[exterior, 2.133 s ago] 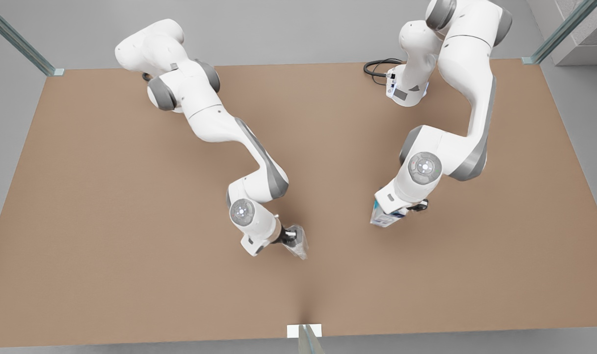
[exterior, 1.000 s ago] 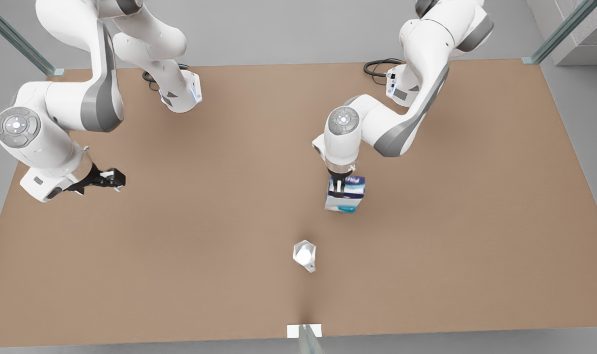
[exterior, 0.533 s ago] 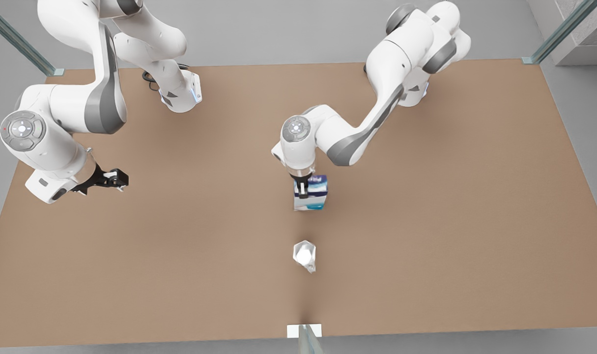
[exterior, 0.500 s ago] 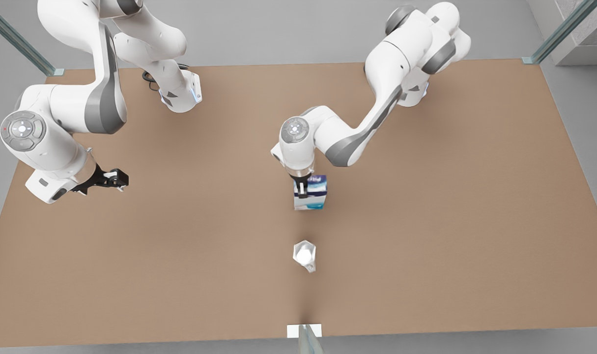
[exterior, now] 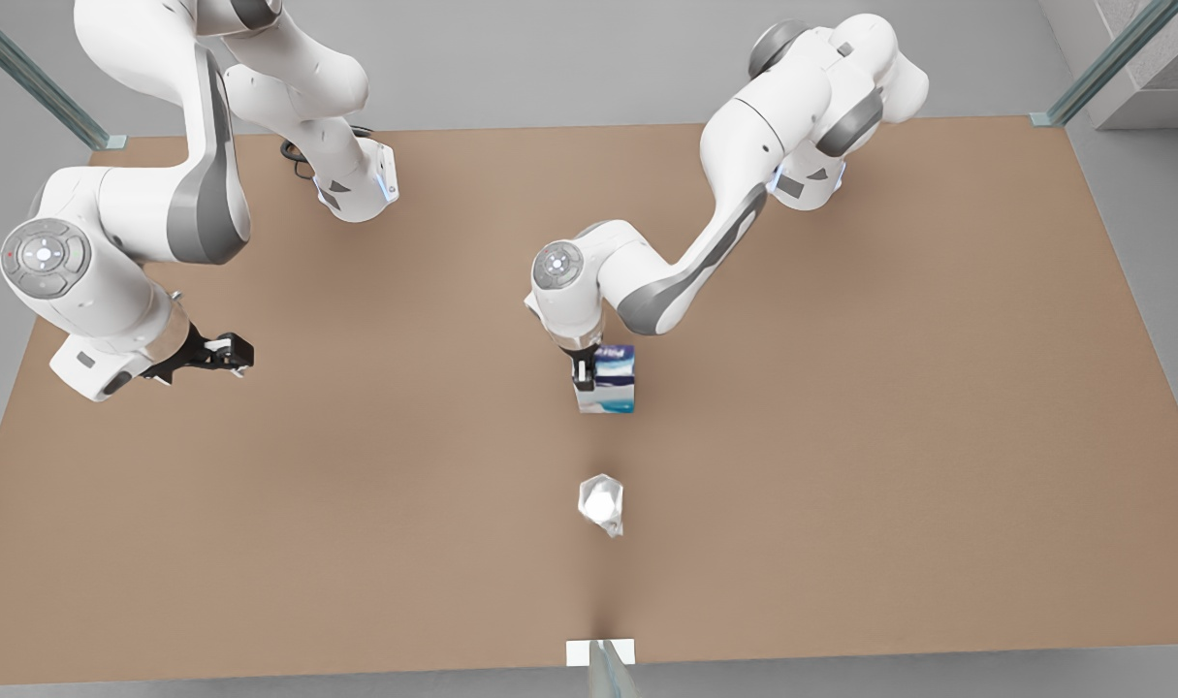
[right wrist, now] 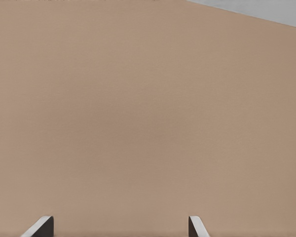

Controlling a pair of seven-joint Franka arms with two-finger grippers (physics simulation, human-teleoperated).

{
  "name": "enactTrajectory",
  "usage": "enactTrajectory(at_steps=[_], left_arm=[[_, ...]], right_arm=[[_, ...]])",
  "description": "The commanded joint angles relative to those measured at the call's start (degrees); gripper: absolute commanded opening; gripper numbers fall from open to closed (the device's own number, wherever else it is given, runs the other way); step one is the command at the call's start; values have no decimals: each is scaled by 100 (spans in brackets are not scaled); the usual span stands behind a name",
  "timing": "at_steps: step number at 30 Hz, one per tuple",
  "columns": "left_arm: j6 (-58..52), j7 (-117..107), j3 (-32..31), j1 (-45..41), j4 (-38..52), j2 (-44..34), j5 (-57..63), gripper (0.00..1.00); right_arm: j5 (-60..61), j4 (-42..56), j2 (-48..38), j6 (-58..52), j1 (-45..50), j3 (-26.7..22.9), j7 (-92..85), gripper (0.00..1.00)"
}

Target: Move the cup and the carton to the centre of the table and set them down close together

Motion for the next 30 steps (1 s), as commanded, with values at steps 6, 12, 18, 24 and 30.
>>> enactTrajectory(at_steps=[6, 12, 18, 24, 30], left_arm=[[79, -62, 0, 9, -18, 8, 198, 100], [352, -62, 175, -44, 0, 52, 224, 100], [387, -106, 176, -70, 52, 52, 365, 100], [352, -97, 167, -44, 149, -27, 348, 100], [-325, -88, 149, 35, 544, -334, 128, 100]], right_arm=[[0, 1, 6, 0, 5, -5, 0, 100], [0, -8, 6, 0, 5, -5, 0, 100], [0, -8, 15, 0, 5, -5, 0, 100], [0, -8, 15, 9, 5, -5, 0, 100], [0, -8, 15, 9, 5, -5, 0, 100]])
